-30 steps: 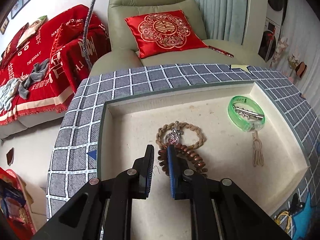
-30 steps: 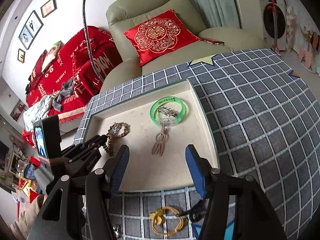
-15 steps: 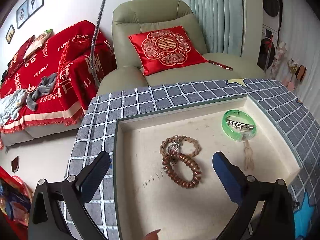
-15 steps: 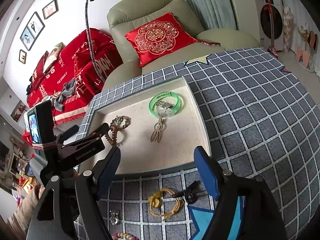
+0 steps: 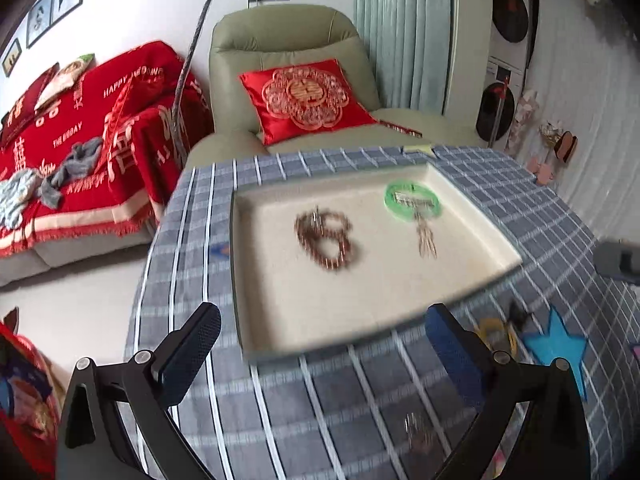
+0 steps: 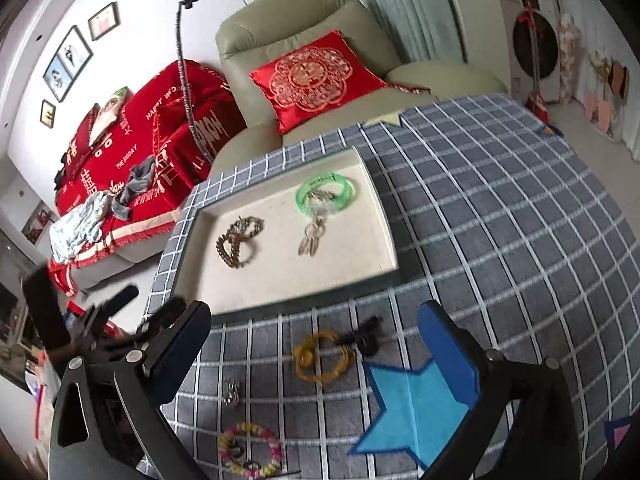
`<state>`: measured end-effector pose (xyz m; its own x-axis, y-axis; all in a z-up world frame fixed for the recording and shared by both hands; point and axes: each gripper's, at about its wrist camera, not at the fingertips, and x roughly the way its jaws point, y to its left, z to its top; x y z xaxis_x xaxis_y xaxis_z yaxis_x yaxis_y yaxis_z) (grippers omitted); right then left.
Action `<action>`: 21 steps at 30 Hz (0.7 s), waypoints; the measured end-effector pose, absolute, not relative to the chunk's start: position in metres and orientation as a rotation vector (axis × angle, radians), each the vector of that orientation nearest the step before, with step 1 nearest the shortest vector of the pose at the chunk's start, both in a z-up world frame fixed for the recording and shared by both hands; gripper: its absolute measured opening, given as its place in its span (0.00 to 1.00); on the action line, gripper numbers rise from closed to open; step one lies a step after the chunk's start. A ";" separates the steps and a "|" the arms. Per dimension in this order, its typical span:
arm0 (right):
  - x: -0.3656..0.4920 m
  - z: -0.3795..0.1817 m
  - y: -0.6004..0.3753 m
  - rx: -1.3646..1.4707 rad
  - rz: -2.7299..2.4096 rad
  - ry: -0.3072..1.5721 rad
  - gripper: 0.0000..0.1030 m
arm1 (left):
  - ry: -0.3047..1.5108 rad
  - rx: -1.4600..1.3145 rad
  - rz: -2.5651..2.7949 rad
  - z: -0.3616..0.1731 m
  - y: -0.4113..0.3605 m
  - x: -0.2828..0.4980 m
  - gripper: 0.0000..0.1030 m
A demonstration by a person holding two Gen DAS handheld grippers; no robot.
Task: Organize jewelry
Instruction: 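Move both open tools back over the remaining jewelry on the tablecloth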
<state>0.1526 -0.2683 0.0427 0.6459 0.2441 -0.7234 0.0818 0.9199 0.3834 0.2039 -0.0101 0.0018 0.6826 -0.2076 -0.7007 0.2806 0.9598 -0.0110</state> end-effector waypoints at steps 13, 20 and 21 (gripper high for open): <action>0.122 -0.005 -0.272 0.361 0.042 1.014 1.00 | 0.925 0.077 -0.244 -0.044 -0.014 0.156 1.00; 0.125 -0.023 -0.277 0.266 0.007 1.054 1.00 | 0.947 0.090 -0.226 -0.048 -0.020 0.154 1.00; 0.127 -0.024 -0.278 0.255 0.005 1.053 1.00 | 0.950 0.092 -0.222 -0.048 -0.021 0.154 1.00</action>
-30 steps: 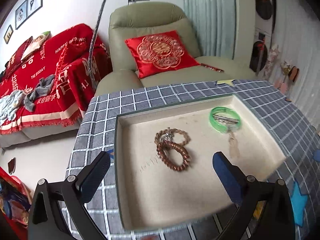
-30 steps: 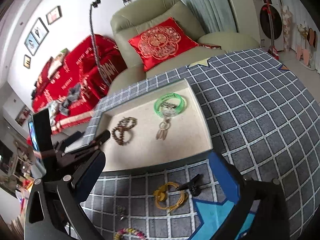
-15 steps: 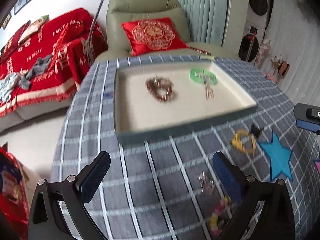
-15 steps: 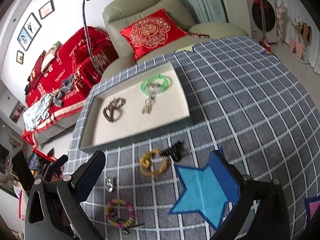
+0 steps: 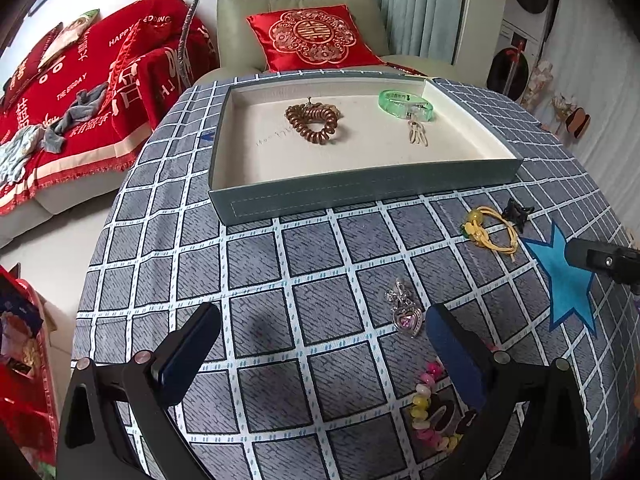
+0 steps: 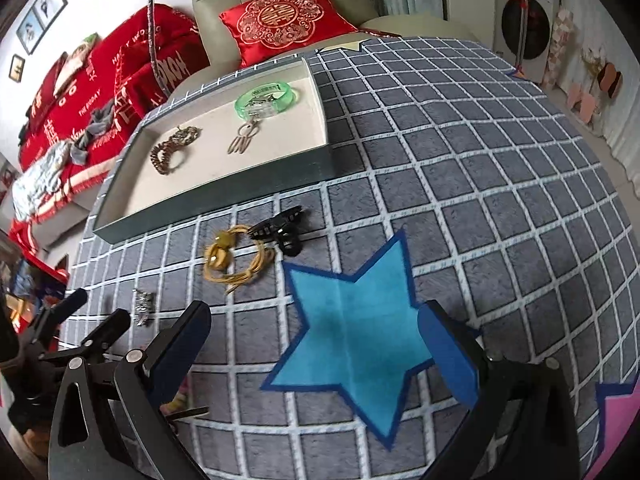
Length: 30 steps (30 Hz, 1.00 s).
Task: Organize jewelry
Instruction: 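Move both open tools back over the remaining jewelry on the tablecloth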
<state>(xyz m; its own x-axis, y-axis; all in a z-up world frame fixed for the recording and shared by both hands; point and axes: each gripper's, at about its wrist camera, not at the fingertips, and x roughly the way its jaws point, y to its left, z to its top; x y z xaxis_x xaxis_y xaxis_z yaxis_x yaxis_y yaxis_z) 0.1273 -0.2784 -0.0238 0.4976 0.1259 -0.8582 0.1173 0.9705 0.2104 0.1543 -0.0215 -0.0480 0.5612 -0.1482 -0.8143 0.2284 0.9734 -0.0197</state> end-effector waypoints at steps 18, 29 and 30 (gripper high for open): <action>0.166 -0.038 -0.270 0.206 0.055 1.045 0.70 | 0.984 0.115 -0.205 -0.054 -0.039 0.164 1.00; 0.179 -0.044 -0.258 0.126 0.070 1.040 0.50 | 1.007 0.134 -0.219 -0.060 -0.049 0.165 1.00; 0.180 -0.044 -0.256 0.110 0.072 1.039 0.48 | 1.003 0.131 -0.227 -0.060 -0.049 0.164 0.99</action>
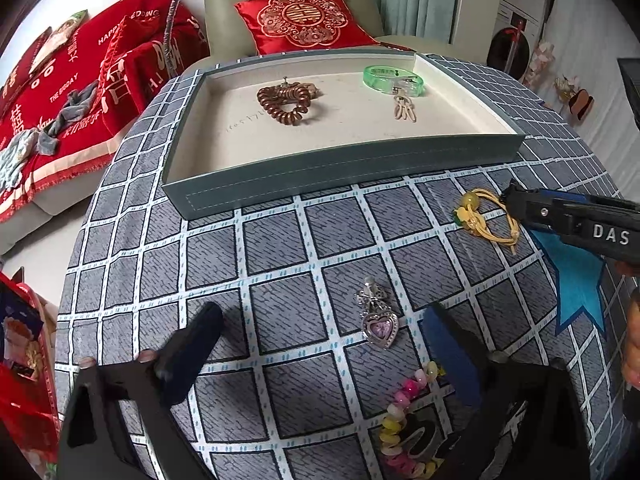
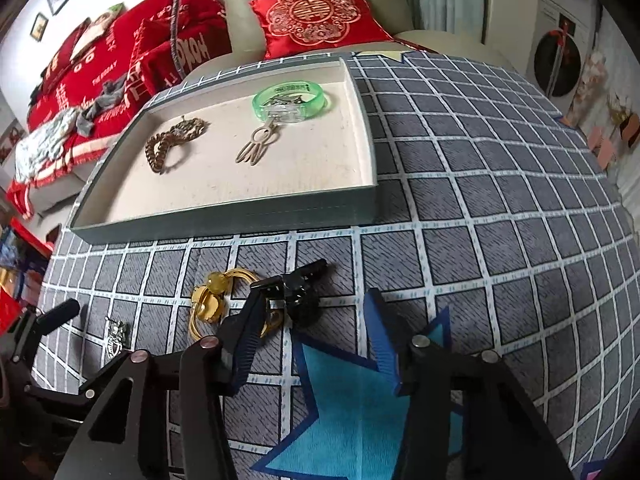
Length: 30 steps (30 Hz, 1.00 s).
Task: Organize jewelry
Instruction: 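Move both open tools back over the remaining jewelry on the tablecloth, then grasp the silver heart pendant with left tool while right tool grasps black clip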
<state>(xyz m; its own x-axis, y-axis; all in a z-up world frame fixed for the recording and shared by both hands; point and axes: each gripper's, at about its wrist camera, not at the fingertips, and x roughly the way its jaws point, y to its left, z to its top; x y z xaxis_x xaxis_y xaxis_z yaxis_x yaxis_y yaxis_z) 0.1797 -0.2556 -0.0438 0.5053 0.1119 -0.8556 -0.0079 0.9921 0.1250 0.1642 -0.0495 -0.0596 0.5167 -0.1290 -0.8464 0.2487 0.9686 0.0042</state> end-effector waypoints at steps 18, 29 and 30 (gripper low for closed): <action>0.169 -0.034 -0.260 0.167 0.097 1.004 0.19 | 0.977 0.116 -0.309 -0.050 -0.056 0.156 0.31; 0.152 -0.020 -0.273 0.235 0.113 0.977 0.19 | 0.938 0.061 -0.325 -0.030 -0.040 0.152 0.31; 0.150 -0.019 -0.273 0.238 0.116 0.976 0.19 | 0.934 0.059 -0.327 -0.028 -0.039 0.152 0.31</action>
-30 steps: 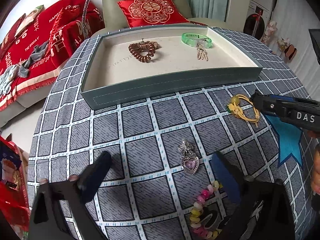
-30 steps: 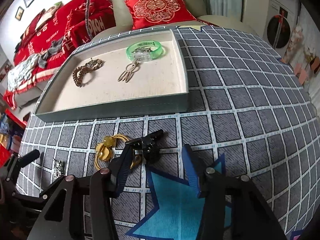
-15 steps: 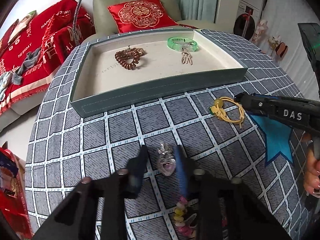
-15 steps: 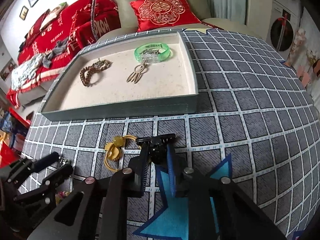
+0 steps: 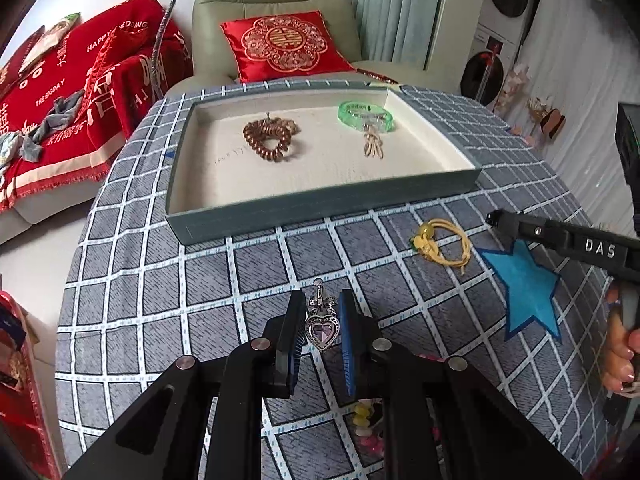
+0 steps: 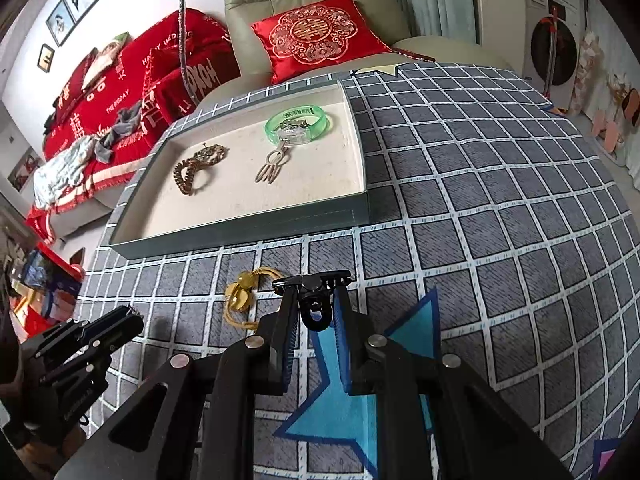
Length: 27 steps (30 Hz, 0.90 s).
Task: Organize jewelry
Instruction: 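Grasp the silver heart pendant with left tool while right tool grasps black clip, then carry both into the tray, open right tool by bangle while left holds pendant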
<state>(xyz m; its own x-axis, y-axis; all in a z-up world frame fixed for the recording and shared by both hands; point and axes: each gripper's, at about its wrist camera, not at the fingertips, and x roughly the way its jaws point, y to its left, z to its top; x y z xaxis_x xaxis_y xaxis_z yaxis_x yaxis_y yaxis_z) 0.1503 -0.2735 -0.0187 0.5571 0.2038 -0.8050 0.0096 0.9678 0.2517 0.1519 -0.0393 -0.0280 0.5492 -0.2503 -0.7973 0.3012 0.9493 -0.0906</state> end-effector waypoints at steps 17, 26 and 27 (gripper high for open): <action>0.146 0.014 -0.266 0.234 0.152 0.940 0.19 | 0.848 0.005 -0.344 0.006 -0.022 0.164 0.31; 0.166 0.030 -0.255 0.216 0.179 0.915 0.19 | 0.805 0.011 -0.336 0.022 -0.018 0.187 0.31; 0.169 0.031 -0.254 0.215 0.179 0.914 0.19 | 0.805 0.011 -0.333 0.023 -0.019 0.192 0.31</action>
<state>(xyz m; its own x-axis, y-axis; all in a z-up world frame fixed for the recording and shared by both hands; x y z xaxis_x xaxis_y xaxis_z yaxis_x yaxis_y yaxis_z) 0.1689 -0.2544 0.0313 0.5983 0.2441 -0.7632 -0.0625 0.9638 0.2593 0.1915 -0.0186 0.0225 0.6438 -0.2880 -0.7090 0.2965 0.9480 -0.1159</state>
